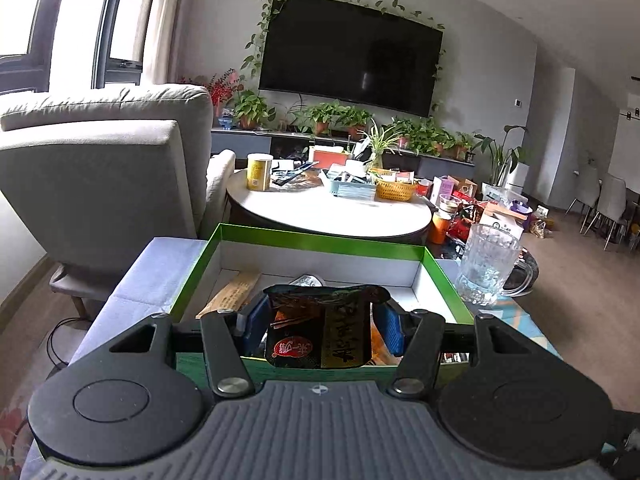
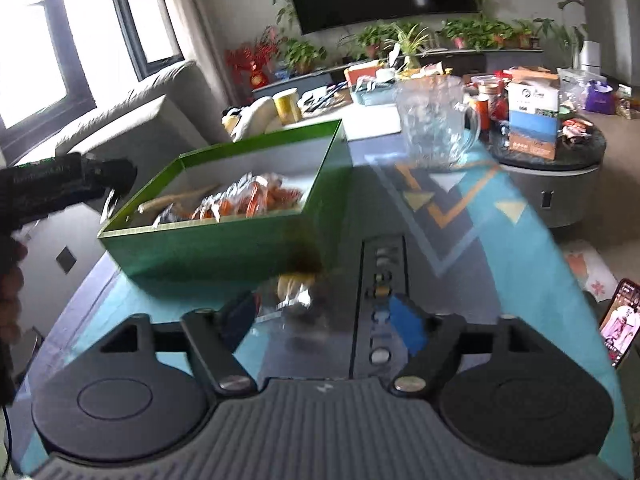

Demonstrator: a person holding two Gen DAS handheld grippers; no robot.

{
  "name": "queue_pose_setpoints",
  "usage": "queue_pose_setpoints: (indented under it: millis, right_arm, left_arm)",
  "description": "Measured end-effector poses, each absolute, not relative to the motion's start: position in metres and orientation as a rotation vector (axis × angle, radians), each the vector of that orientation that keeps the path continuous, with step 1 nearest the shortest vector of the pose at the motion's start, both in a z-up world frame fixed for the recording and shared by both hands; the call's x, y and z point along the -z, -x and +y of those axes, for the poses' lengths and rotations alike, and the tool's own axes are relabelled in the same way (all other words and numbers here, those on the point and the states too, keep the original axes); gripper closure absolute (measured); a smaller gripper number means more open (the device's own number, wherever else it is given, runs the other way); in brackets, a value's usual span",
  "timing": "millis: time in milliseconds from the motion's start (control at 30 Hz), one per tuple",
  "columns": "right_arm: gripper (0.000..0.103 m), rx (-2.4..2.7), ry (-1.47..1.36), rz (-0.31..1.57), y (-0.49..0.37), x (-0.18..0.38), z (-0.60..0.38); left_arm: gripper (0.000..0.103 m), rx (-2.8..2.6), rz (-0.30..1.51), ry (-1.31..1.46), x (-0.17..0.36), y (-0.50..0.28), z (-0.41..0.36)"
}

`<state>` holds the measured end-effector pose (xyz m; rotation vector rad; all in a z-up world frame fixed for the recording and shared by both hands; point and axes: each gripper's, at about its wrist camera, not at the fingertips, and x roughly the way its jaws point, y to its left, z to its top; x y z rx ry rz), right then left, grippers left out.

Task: Organize snacks
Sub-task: 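Carry dark packet into box and release with left while right drops pastry bag there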

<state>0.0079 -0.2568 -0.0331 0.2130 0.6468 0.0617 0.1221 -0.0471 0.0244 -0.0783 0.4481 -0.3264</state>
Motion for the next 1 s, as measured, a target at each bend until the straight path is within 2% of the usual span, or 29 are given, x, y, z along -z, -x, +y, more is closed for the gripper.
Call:
queue_pose_setpoints:
  millis: [100, 433, 567, 633, 667, 700, 1000]
  right_arm:
    - [0.011, -0.059, -0.157, 0.648, -0.012, 0.037, -0.247]
    - [0.011, -0.044, -0.242, 0.714, -0.053, 0.037, -0.224]
    - [0.011, -0.041, -0.190, 0.737, -0.065, 0.043, -0.213]
    - [0.020, -0.028, -0.165, 0.750, -0.066, 0.049, -0.212]
    - [0.034, -0.025, -0.159, 0.752, -0.066, 0.051, -0.214]
    - [0.043, -0.020, -0.127, 0.744, -0.062, 0.051, -0.215]
    - [0.045, -0.097, -0.142, 0.722, -0.018, 0.027, -0.231]
  left_arm:
    - [0.050, 0.327, 0.438, 0.072, -0.027, -0.123, -0.049]
    - [0.050, 0.311, 0.406, 0.047, -0.034, -0.138, -0.053]
    - [0.050, 0.310, 0.410, 0.046, -0.032, -0.146, -0.054]
    - [0.050, 0.308, 0.412, 0.044, -0.030, -0.152, -0.054]
    - [0.050, 0.304, 0.414, 0.046, -0.029, -0.155, -0.054]
    - [0.050, 0.302, 0.417, 0.049, -0.028, -0.158, -0.054]
    - [0.045, 0.198, 0.481, 0.027, -0.023, -0.191, -0.060]
